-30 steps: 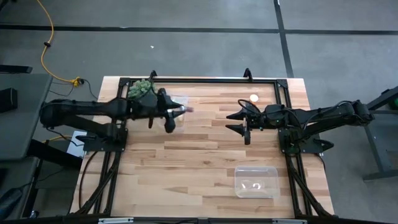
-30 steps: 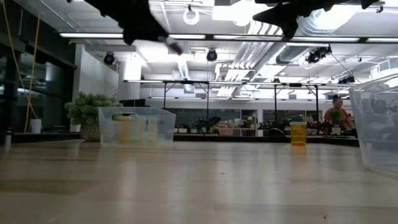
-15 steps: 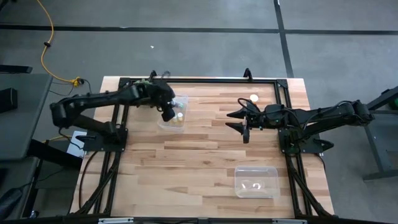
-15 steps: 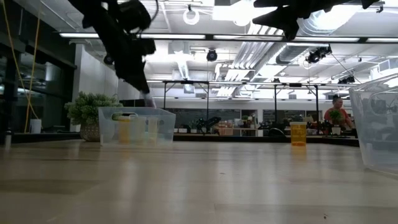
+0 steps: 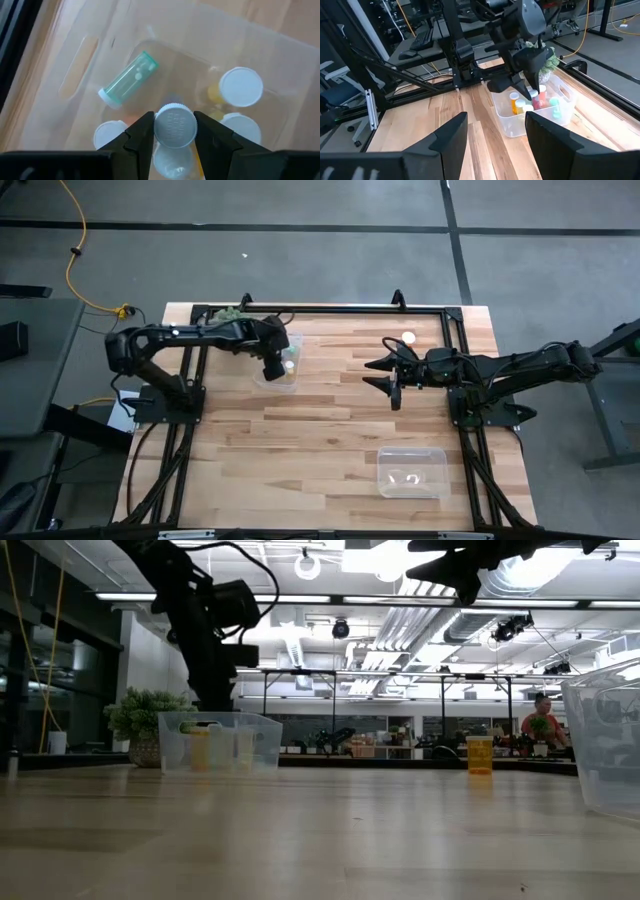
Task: Pick and place medicine bottles into bin by pill shape (circle, oval)
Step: Put the blue capsule bottle into the bottom transparent bin
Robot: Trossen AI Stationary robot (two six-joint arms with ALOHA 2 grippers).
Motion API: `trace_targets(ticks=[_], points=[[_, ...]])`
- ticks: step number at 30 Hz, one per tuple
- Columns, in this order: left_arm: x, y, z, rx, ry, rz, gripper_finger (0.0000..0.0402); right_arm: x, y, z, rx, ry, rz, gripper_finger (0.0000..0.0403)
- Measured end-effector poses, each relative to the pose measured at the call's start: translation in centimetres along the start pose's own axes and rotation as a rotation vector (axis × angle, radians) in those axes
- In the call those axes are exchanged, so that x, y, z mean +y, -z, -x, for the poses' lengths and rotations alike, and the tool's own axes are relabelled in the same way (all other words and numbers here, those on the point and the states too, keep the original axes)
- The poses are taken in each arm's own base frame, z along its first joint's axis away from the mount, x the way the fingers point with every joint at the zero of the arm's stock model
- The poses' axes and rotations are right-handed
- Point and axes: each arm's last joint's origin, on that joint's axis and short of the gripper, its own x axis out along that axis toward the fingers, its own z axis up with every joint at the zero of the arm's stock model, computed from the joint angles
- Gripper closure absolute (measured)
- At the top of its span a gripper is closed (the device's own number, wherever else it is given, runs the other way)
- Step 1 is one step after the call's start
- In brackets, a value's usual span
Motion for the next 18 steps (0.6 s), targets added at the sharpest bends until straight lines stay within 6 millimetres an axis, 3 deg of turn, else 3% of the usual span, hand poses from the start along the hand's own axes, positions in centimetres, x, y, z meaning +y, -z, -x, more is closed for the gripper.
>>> trace_targets(ticks=[18], points=[[0.01, -0.18, -0.78, 0.002, -0.010, 0.000, 0.0281, -0.01, 0.00, 0.00, 0.000, 0.001, -0.035, 0.0210]])
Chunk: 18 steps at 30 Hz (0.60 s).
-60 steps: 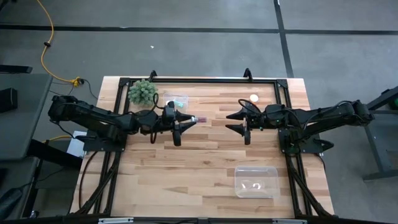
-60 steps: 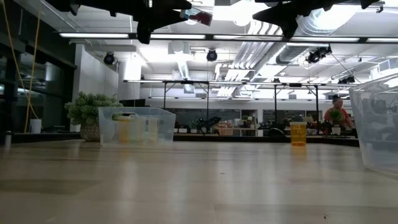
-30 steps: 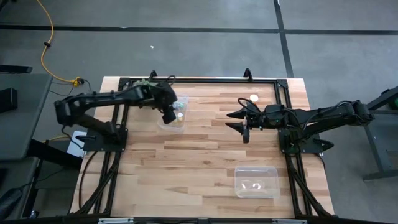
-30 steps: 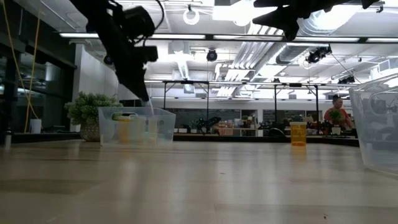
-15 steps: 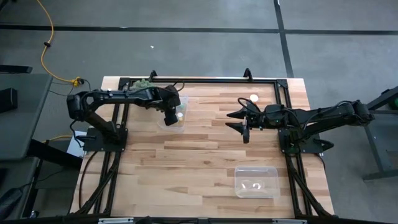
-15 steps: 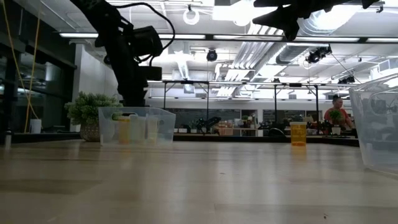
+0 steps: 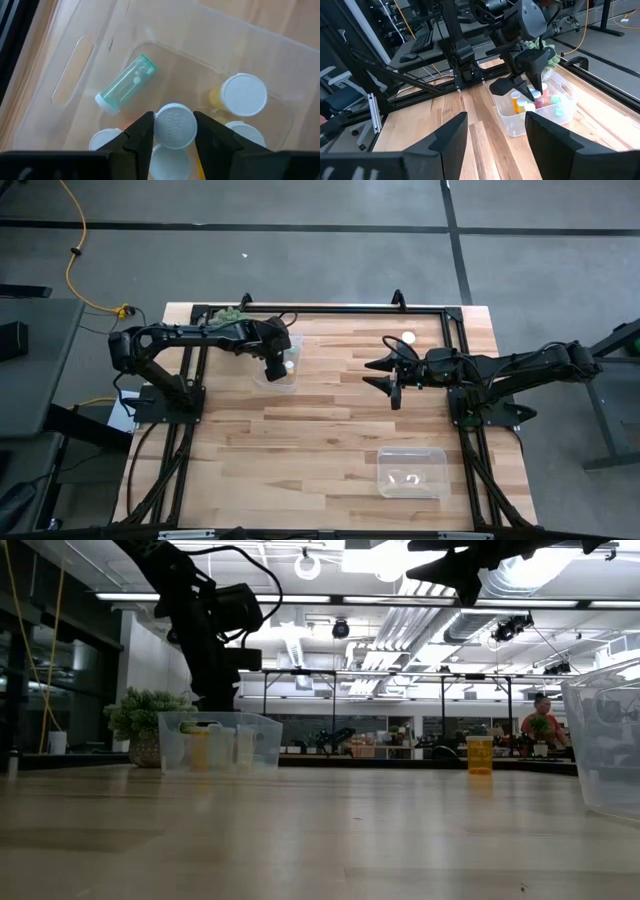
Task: Pick and place medicine bottles into bin by pill shape (circle, oval)
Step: Put the blue capsule bottle into the bottom transparent bin, then put the large orange capsule bottle into the bottom transparent bin
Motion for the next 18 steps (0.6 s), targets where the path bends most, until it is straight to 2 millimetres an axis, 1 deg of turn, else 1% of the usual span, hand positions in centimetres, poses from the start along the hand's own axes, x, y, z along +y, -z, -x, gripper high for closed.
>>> trace_targets(ticks=[11, 14, 18], points=[[0.0, -0.1, 0.3, -0.008, -0.001, 0.009, 0.0199, 0.0, 0.0, 0.0, 0.000, -0.001, 0.000, 0.0210], [0.4, -1.1, 1.3, -0.031, -0.012, 0.014, 0.0183, 0.0, 0.0, 0.0, 0.000, -0.001, 0.001, 0.0210], [1.2, -3.3, 3.6, -0.104, -0.049, -0.012, 0.0169, 0.0, 0.0, 0.0, 0.000, 0.000, 0.001, 0.0210]])
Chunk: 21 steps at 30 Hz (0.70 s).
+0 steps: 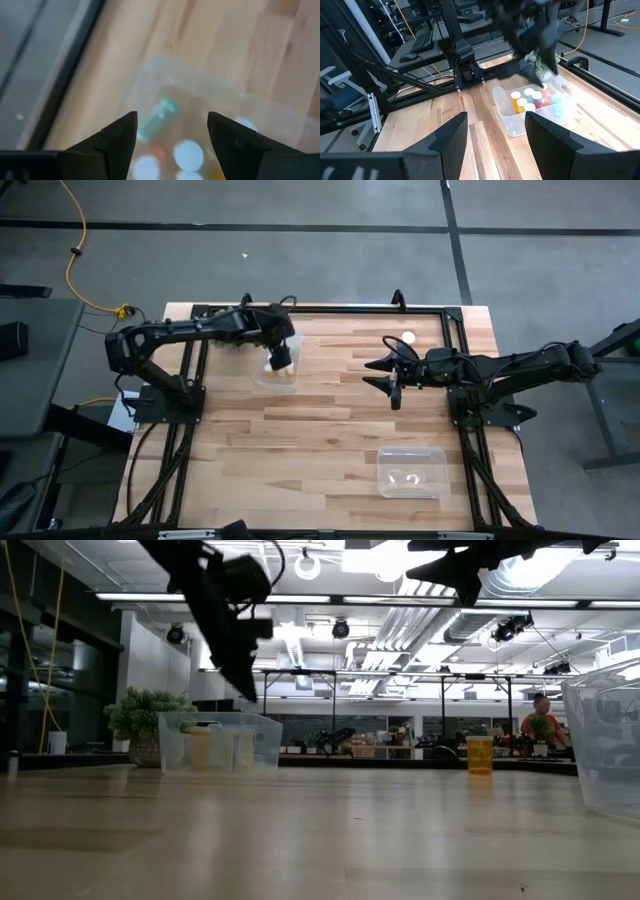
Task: Pick and place medicine bottles into bin by pill shape (circle, oval)
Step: Put the large orange capsule bottle into the bottom transparent bin
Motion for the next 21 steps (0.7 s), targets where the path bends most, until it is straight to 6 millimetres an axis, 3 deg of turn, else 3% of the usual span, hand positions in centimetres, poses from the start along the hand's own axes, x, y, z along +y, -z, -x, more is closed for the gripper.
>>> trace_targets(ticks=[6, 11, 16, 21], points=[[1.4, -3.3, 5.8, -0.217, -0.035, 0.030, 0.0169, 0.0, 0.0, 0.0, 0.000, 0.000, 0.000, 0.0210], [1.6, -4.1, 11.4, -0.579, 0.095, 0.214, 0.0170, 0.0, 0.0, 0.0, 0.000, 0.000, 0.025, 0.0210], [-0.8, -2.4, 14.6, -0.898, 0.217, 0.291, 0.0170, 0.0, 0.0, 0.0, 0.000, 0.000, 0.026, 0.0210], [-4.6, 1.0, 14.2, -1.102, 0.310, 0.316, 0.0170, 0.0, 0.0, 0.0, 0.000, 0.000, 0.027, 0.0210]])
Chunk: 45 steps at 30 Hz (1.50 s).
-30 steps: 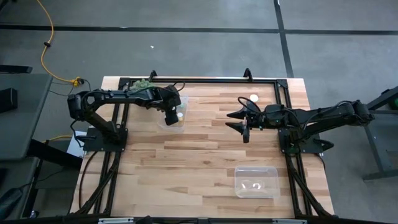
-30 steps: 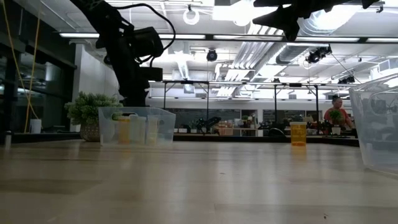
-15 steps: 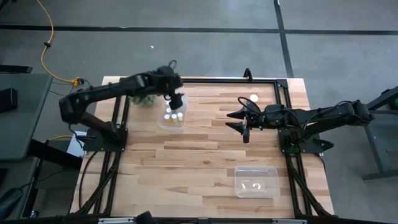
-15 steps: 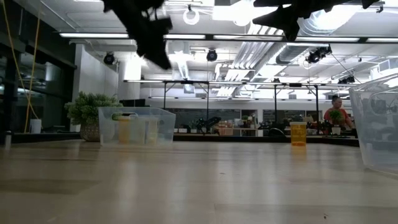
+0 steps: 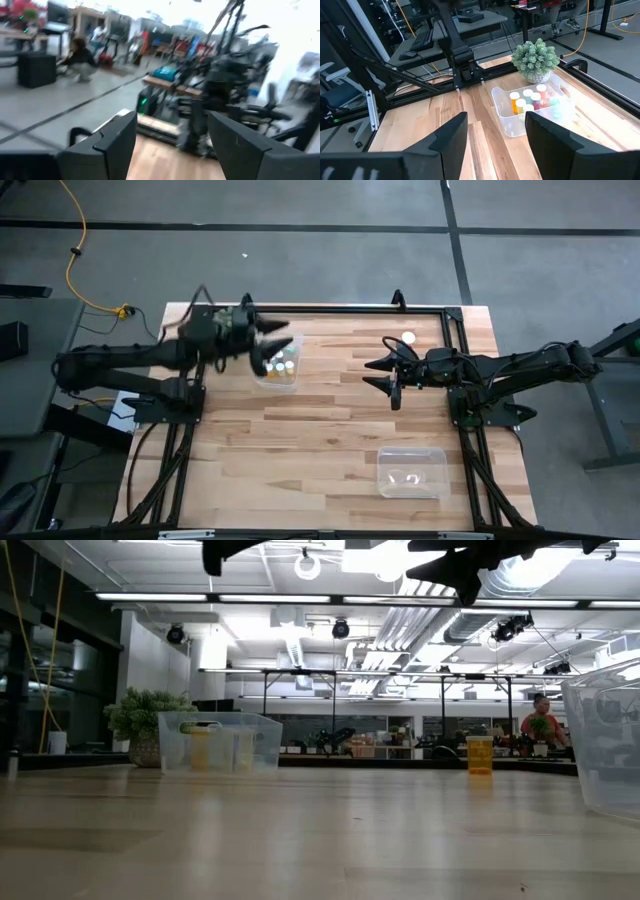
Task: Pick and place medicine bottles into bin by pill shape (circle, oval)
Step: Put the large orange capsule bottle into the bottom transparent bin
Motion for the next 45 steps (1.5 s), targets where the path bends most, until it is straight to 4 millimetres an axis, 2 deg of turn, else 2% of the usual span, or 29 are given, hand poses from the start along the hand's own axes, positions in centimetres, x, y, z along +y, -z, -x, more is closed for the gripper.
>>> trace_targets(ticks=[5, 9, 25, 32, 35, 38, 45], points=[[-1.9, 4.5, 1.8, -0.037, 0.056, 0.023, 0.0170, 0.0, 0.0, 0.0, -0.001, 0.000, 0.011, 0.0210], [-2.4, 6.2, 2.4, -0.010, 0.050, 0.023, 0.0170, 0.0, 0.0, 0.0, -0.001, 0.000, 0.017, 0.0210], [-2.6, 6.3, 2.5, -0.010, 0.052, -0.082, 0.0170, 0.0, -0.1, 0.0, -0.010, 0.007, 0.049, 0.0210], [-2.6, 6.3, 2.5, -0.009, 0.052, -0.074, 0.0170, 0.0, -0.1, 0.0, -0.015, 0.017, -0.117, 0.0210], [-2.5, 6.4, 2.5, -0.004, 0.052, -0.075, 0.0170, -0.4, -0.2, 0.0, -0.046, 0.101, -0.185, 0.0210], [-2.5, 6.4, 2.5, -0.003, 0.052, -0.073, 0.0170, -1.6, -0.7, 0.0, -0.069, 0.240, -0.261, 0.0210], [-2.5, 6.4, 2.5, -0.002, 0.051, -0.023, 0.0170, -5.8, -3.4, 0.5, 0.098, 0.558, -0.314, 0.0210]])
